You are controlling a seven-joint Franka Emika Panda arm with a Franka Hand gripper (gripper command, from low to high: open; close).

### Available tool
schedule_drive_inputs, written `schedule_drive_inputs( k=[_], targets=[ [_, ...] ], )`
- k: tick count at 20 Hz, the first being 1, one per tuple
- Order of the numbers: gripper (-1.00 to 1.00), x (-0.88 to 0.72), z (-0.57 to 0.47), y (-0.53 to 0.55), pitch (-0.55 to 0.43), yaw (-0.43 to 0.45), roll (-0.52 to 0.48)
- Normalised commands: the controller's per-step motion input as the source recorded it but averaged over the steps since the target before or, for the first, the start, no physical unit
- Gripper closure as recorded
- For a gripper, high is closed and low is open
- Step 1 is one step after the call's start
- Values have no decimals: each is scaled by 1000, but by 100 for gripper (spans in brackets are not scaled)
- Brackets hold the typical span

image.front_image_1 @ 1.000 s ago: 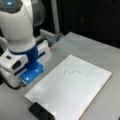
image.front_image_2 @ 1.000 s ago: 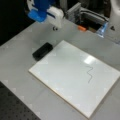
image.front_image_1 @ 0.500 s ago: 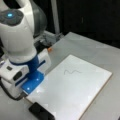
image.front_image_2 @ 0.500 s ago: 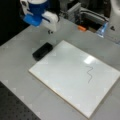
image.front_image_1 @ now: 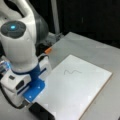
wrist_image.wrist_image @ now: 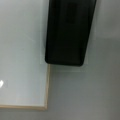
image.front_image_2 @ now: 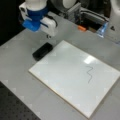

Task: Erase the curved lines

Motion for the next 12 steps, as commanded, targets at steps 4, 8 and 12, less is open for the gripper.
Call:
schedule_drive_inputs(
  k=[4, 8, 12],
  targets=[
    [-100, 224, -53, -284, 87, 101, 115],
    [-100, 235, -36, -258, 60, 92, 127],
    [-100, 237, -49, -212, 39, 58, 157]
  ],
)
